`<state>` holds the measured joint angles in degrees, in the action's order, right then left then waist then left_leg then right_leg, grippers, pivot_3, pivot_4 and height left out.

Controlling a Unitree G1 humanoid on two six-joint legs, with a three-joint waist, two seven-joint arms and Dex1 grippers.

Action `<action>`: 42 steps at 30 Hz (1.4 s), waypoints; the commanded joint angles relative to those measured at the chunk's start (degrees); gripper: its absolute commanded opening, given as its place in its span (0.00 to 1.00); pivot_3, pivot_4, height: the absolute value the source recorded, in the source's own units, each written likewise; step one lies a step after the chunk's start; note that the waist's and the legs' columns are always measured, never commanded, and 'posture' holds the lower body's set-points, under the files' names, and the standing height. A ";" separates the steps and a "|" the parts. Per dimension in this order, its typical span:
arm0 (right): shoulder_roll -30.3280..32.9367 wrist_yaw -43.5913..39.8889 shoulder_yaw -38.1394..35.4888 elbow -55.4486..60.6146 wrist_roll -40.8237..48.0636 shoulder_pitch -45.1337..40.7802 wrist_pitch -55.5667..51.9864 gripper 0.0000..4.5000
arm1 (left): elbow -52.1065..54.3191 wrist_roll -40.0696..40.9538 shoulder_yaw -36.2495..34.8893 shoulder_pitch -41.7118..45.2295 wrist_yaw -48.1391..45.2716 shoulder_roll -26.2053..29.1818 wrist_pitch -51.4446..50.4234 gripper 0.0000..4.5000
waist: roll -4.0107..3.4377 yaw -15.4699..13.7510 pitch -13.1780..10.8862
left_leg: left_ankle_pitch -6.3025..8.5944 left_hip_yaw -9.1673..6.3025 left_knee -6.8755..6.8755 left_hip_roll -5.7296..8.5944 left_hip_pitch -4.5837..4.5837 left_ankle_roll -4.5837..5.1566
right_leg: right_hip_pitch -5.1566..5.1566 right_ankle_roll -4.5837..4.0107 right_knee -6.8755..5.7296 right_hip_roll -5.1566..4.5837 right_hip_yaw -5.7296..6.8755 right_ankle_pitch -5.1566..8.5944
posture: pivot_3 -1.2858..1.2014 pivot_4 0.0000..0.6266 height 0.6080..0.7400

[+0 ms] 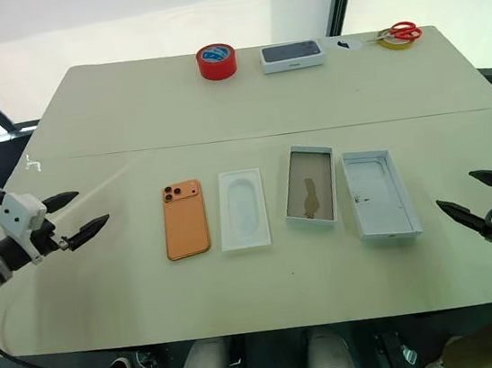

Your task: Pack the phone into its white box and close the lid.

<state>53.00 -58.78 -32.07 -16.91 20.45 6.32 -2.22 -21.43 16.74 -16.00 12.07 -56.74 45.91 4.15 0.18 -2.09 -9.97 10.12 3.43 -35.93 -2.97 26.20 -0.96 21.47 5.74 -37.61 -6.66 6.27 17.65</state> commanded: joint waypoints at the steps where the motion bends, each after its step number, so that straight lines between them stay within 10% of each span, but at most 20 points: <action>1: 1.67 -0.30 -0.51 0.28 -0.10 -0.98 0.74 1.00 | 1.32 -1.19 0.78 0.54 1.50 -0.15 0.24 1.00 | 0.00 -0.01 0.00 | 0.00 0.00 0.00 0.00 0.00 0.00 | 0.00 0.00 0.00 0.00 0.00 0.00 | 0.52 0.24 1.00; 8: 1.58 -0.74 0.41 0.85 -0.20 -2.54 0.29 1.00 | 8.64 0.78 1.07 -0.49 3.19 -0.53 -7.22 1.00 | 0.00 -0.01 0.00 | 0.00 0.00 0.00 0.00 0.00 0.00 | -0.01 0.00 0.00 0.00 0.00 0.00 | 0.52 0.24 1.00; 14: 0.85 -0.57 4.27 14.05 3.54 -6.27 -5.82 1.00 | 22.55 10.38 3.71 2.26 1.00 0.78 -30.86 1.00 | -0.17 0.12 -0.04 | -0.01 -0.02 -0.01 -0.01 0.01 0.01 | -0.06 0.01 -0.01 0.01 -0.01 -0.01 | 0.52 0.24 1.00; 21: -3.96 1.19 16.36 27.09 4.12 -11.95 -11.36 1.00 | 34.67 18.63 9.88 10.91 16.61 -9.77 -63.14 1.00 | -0.03 -0.14 -0.07 | -0.01 -0.14 -0.07 0.07 0.06 0.04 | -0.30 0.11 -0.03 0.08 -0.04 0.02 | 0.52 0.24 1.00; 42: -6.58 0.86 21.62 29.19 3.74 -14.87 -12.12 1.00 | 19.20 18.00 13.16 28.16 33.36 -28.68 -90.57 1.00 | 0.06 -0.07 -0.13 | -0.03 -0.23 -0.21 0.16 0.02 0.02 | -0.30 0.15 -0.29 0.11 -0.02 0.02 | 0.52 0.24 1.00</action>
<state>46.42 -58.48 -8.63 11.39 23.73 -8.66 -15.30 0.06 35.66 -3.07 40.02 -24.56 17.25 -84.14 0.24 -2.16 -10.11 10.10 3.20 -36.14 -2.81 26.22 -0.94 21.17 5.90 -37.90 -6.56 6.24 17.67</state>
